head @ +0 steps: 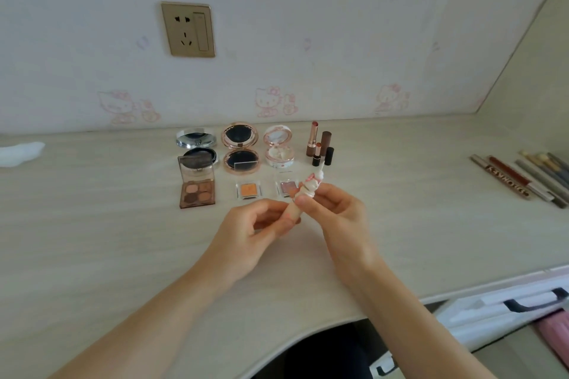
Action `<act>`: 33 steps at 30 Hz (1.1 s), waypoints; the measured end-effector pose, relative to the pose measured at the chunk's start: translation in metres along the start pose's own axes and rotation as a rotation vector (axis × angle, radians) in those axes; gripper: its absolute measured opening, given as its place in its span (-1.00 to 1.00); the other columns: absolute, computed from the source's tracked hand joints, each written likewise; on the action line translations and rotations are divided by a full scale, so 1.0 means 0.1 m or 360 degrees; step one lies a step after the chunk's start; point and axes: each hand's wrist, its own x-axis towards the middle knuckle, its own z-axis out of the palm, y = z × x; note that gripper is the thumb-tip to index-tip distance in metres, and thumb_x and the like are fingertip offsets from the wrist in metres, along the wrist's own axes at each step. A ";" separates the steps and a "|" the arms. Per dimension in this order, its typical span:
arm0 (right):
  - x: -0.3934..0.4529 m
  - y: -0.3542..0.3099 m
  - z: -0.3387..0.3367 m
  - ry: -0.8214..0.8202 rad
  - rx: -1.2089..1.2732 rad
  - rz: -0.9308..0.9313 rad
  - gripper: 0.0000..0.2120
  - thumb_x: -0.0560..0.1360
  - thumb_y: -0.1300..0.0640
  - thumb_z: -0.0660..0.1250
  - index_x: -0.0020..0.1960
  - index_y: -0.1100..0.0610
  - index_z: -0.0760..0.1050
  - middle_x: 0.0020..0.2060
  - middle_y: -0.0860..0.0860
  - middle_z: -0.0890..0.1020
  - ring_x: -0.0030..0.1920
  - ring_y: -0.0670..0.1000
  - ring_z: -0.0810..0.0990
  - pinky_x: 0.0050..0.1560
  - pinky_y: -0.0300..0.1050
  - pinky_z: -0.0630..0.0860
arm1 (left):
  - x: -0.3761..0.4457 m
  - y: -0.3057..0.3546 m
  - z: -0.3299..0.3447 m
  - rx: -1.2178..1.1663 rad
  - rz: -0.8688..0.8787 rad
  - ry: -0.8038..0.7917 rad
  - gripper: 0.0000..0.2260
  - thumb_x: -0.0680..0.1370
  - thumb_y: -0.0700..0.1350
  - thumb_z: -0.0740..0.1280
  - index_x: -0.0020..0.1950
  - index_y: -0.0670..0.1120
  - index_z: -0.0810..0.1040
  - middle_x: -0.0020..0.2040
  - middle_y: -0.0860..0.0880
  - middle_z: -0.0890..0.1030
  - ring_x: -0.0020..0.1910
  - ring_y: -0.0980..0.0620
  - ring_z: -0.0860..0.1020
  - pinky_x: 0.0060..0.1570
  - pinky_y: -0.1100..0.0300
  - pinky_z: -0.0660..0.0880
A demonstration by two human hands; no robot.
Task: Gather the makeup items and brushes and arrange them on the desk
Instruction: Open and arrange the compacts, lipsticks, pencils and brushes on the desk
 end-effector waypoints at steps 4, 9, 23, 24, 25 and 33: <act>0.00 -0.01 0.00 -0.0111 -0.0040 -0.0042 -0.78 0.43 0.15 0.42 0.08 0.07 0.64 0.03 0.08 0.69 0.11 0.07 0.63 0.08 -0.11 0.57 | -0.01 0.01 0.01 0.0014 -0.0012 0.0068 -0.88 0.50 -0.13 0.42 0.02 0.02 0.63 -0.08 0.09 0.70 -0.05 0.13 0.66 -0.03 0.28 0.55; -0.01 0.01 0.04 0.0064 -0.0179 -0.0115 -0.76 0.31 0.04 0.49 -0.03 -0.02 0.61 -0.15 0.02 0.69 -0.05 0.02 0.65 0.00 -0.16 0.54 | -0.03 0.02 0.03 0.0124 0.0028 0.0184 -0.87 0.47 -0.14 0.46 -0.02 0.02 0.64 -0.13 0.12 0.69 -0.11 0.16 0.65 -0.04 0.24 0.55; -0.01 0.03 0.00 0.0024 -0.0078 -0.0192 -0.87 0.40 0.17 0.46 -0.06 0.05 0.61 -0.14 -0.06 0.68 -0.03 -0.02 0.65 0.05 -0.13 0.55 | -0.04 0.01 0.03 0.0385 0.0165 0.0311 -0.81 0.51 -0.15 0.40 0.12 -0.01 0.62 -0.04 0.14 0.66 0.00 0.15 0.59 0.04 0.23 0.50; -0.01 0.03 -0.01 0.0002 -0.0033 -0.0168 -0.80 0.41 0.20 0.45 0.03 0.05 0.61 -0.06 0.00 0.70 0.04 0.02 0.66 0.09 -0.12 0.55 | -0.03 0.01 0.02 0.0376 0.0151 0.0306 -0.81 0.52 -0.14 0.39 0.13 -0.02 0.61 -0.03 0.13 0.65 0.00 0.15 0.59 0.05 0.23 0.50; -0.01 0.03 -0.01 -0.0021 0.0019 -0.0135 -0.72 0.42 0.22 0.43 0.12 0.05 0.59 -0.01 0.05 0.70 0.08 0.06 0.65 0.13 -0.11 0.55 | -0.02 0.01 0.02 0.0365 0.0136 0.0301 -0.81 0.53 -0.14 0.38 0.13 -0.02 0.61 -0.03 0.13 0.65 0.00 0.15 0.59 0.05 0.22 0.50; -0.01 0.04 0.00 0.0108 -0.0105 -0.0105 -0.78 0.35 0.14 0.48 -0.01 0.01 0.62 -0.20 -0.03 0.68 -0.08 -0.02 0.65 0.03 -0.10 0.55 | -0.04 0.02 0.04 0.0425 0.0165 0.0245 -0.82 0.50 -0.15 0.41 0.10 -0.03 0.61 -0.05 0.13 0.65 -0.02 0.17 0.59 0.04 0.27 0.49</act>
